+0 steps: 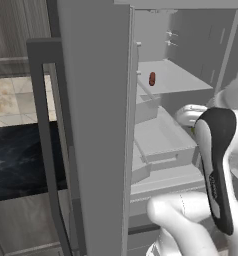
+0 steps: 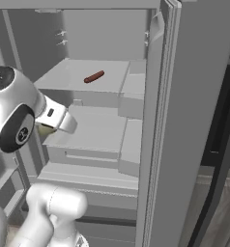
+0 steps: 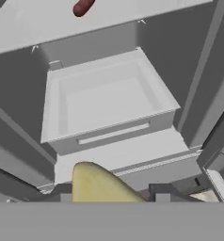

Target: Retrieve the sausage and cheese from the fridge and place them on the cutting board on the counter.

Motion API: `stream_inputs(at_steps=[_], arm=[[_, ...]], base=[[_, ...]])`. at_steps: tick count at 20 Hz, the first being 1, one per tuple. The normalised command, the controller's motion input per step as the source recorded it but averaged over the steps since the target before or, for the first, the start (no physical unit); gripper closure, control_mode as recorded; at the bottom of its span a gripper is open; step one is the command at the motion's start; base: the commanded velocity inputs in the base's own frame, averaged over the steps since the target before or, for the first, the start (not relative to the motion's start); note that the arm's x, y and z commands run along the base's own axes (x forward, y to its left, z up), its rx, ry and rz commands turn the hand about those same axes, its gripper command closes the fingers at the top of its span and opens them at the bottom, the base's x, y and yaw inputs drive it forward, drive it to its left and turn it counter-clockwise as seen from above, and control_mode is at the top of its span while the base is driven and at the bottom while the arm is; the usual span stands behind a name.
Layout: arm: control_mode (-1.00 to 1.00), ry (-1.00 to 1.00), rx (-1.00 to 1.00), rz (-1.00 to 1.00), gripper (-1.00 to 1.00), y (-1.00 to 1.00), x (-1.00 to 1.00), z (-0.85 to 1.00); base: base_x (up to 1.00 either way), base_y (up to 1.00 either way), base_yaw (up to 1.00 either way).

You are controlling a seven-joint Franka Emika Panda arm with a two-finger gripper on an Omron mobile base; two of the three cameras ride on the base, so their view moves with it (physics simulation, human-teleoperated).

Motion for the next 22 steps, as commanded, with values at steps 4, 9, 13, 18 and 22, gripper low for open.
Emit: stream_inputs(at_steps=[4,9,13,18,22], arm=[[-1.0,0.01,0.0,0.08,1.0,0.0,-0.58,0.57],[-1.0,0.0,-0.05,0.16,1.0,0.16,-0.64,0.26],[-1.0,0.0,-0.19,0.16,1.0,0.28,-0.52,-0.18],[-1.0,0.0,-0.07,0.09,1.0,0.03,-0.05,-0.27],[-1.0,-0.04,0.0,0.04,1.0,0.0,0.0,-0.09]], base=[[0.0,0.0,0.0],[0.0,0.0,0.0],[0.0,0.0,0.0],[0.0,0.0,0.0],[0.0,0.0,0.0]])
